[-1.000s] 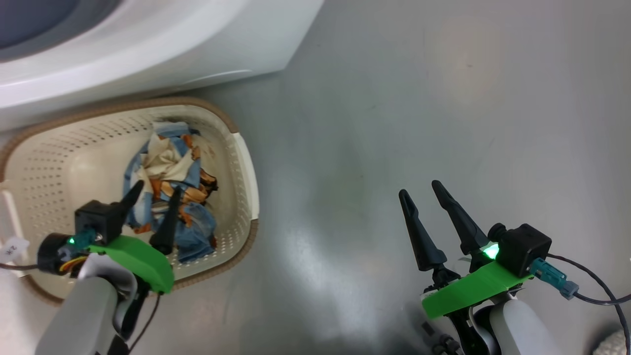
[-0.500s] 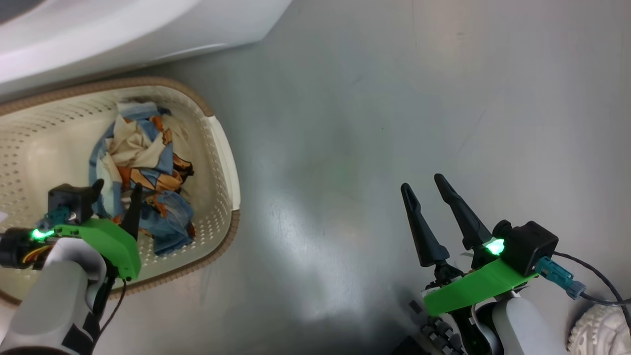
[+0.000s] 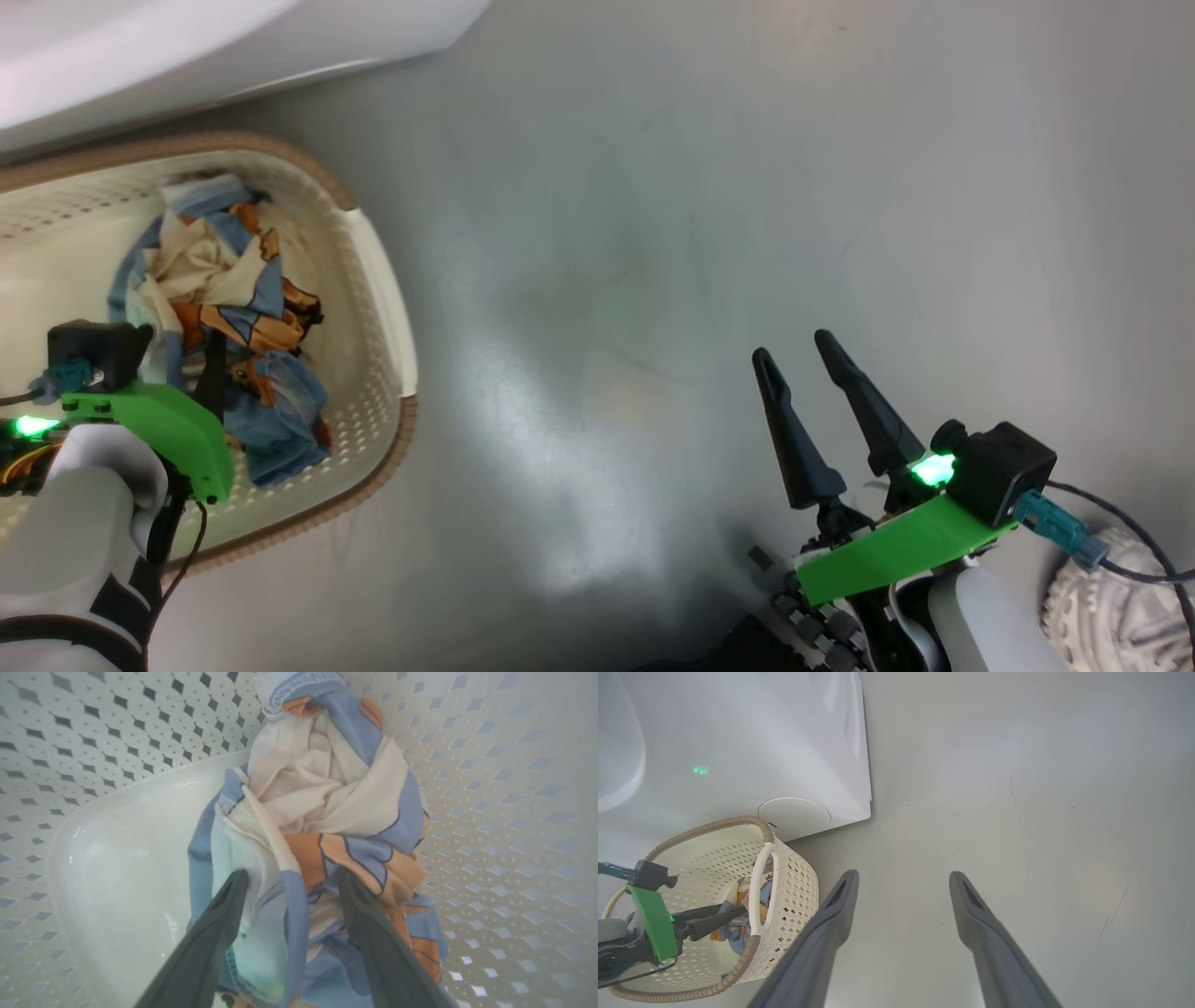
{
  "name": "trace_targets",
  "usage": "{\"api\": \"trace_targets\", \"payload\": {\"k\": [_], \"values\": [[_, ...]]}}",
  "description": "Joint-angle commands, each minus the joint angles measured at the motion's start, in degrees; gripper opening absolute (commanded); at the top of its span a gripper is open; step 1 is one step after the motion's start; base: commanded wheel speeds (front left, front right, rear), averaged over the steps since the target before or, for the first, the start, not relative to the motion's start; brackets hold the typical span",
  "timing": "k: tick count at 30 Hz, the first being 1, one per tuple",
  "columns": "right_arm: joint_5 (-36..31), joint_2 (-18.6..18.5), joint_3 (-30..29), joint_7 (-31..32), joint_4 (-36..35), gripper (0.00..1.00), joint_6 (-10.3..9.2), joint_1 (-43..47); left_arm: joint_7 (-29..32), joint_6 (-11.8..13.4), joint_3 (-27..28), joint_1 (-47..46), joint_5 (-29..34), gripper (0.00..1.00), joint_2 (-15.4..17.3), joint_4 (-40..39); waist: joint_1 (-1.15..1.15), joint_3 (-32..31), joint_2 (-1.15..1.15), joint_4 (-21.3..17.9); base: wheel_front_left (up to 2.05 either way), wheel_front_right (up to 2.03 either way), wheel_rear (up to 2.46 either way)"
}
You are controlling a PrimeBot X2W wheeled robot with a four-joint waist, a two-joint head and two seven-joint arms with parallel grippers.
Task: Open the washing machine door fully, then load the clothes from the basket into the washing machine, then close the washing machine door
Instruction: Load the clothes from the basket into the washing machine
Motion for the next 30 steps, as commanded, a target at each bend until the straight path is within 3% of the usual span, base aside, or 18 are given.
{"api": "trace_targets", "payload": {"k": [1,15,18,19,30], "values": [[0.5,-0.1,1.6,-0.7,-1.1,1.00,0.52,3.0,-0.4,-0.1,0.8,0.7,-0.6,1.00,2.0,0.1,0.00,0.4,0.00,-1.1,0.00,0.00,0.00],[2.1,-0.1,2.7,-0.7,-2.2,1.00,0.52,4.2,0.0,-0.1,-4.3,-1.8,-5.6,0.99,2.3,2.6,0.00,1.9,0.00,-4.3,0.00,0.00,0.00],[2.2,-0.1,2.6,-0.7,-2.2,1.00,0.52,4.5,1.3,-0.1,-6.6,-1.4,-8.5,0.11,2.2,0.9,0.00,1.8,0.00,-4.4,0.00,0.00,0.00],[2.2,-0.1,2.5,-0.7,-2.1,1.00,0.52,4.5,1.7,-0.1,-7.3,-1.2,-9.5,0.00,2.5,0.2,0.00,1.8,0.00,-4.4,0.00,0.00,0.00],[2.2,-0.1,1.3,-0.7,-1.8,1.00,0.52,3.7,1.6,-0.1,-14.1,0.0,-19.0,0.00,5.2,-4.3,0.00,0.1,0.00,-2.8,0.00,0.00,0.00]]}}
